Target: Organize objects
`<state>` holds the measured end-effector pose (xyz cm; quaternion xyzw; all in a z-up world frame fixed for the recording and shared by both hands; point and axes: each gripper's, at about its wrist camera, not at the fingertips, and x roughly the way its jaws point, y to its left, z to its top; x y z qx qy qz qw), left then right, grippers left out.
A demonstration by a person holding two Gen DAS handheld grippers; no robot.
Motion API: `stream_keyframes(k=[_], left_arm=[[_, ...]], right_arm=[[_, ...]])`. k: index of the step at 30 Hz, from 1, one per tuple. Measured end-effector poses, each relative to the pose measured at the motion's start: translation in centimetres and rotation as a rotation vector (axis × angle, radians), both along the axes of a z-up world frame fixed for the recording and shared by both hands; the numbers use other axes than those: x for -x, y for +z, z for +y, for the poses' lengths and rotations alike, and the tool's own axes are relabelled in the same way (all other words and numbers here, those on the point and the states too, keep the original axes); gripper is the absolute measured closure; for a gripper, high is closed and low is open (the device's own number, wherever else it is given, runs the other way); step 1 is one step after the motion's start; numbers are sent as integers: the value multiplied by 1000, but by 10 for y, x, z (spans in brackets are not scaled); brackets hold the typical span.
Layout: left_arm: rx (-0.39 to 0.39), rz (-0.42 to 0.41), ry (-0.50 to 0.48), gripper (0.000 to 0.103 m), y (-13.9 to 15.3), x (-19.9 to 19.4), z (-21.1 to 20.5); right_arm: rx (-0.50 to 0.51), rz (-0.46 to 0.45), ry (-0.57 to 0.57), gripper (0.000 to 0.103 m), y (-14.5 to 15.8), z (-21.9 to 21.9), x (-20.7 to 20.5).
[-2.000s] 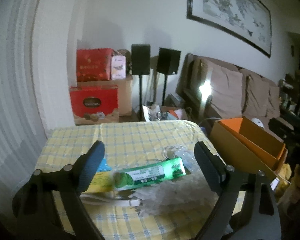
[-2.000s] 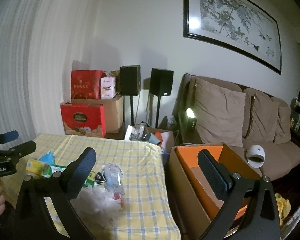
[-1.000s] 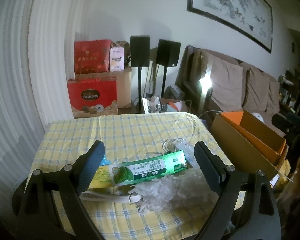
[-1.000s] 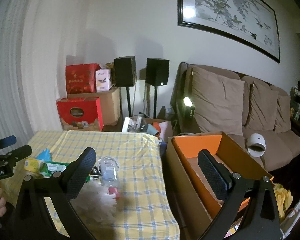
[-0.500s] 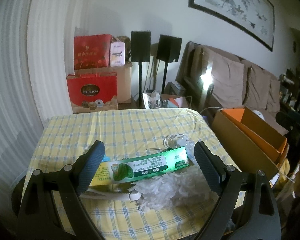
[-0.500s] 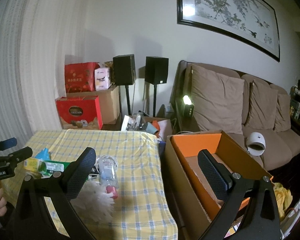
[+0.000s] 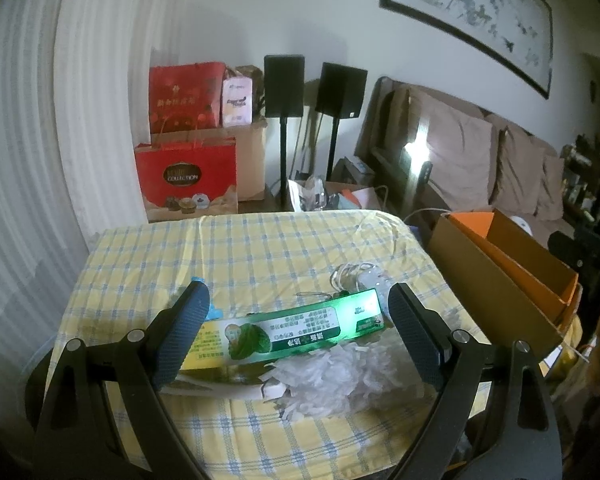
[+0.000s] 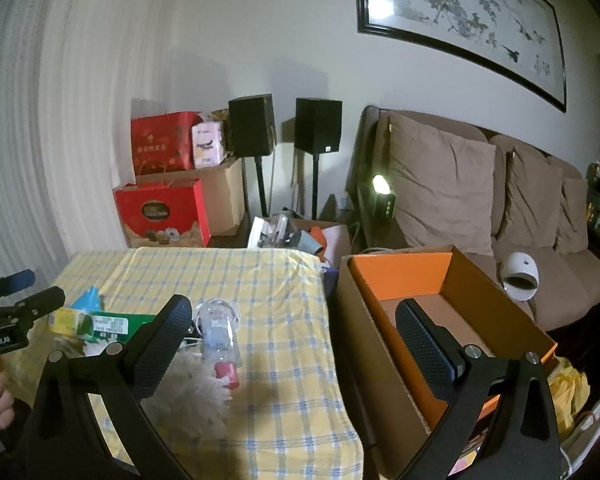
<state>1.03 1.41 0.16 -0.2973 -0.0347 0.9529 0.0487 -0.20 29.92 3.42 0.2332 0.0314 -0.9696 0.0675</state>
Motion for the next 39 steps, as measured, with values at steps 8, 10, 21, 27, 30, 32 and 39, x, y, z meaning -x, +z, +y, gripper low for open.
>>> stream_keyframes(k=[8, 10, 21, 27, 30, 32, 39], left_arm=[[2, -22, 14, 13, -7, 5, -2], [-1, -24, 15, 13, -8, 5, -3], [-14, -28, 15, 13, -9, 6, -8], [-22, -38, 14, 13, -10, 8, -9], [-50, -46, 18, 13, -10, 9, -13], [-52, -48, 24, 13, -9, 10, -15], [-68, -75, 24, 13, -14, 17, -17]], right_arm=[[-7, -15, 4, 0, -3, -2, 2], [-6, -19, 5, 0, -4, -2, 3], [-17, -42, 20, 0, -9, -8, 6], [-7, -65, 30, 0, -13, -10, 9], [5, -82, 39, 0, -15, -10, 10], [4, -89, 40, 0, -16, -12, 11], [-15, -119, 54, 0, -23, -19, 15]])
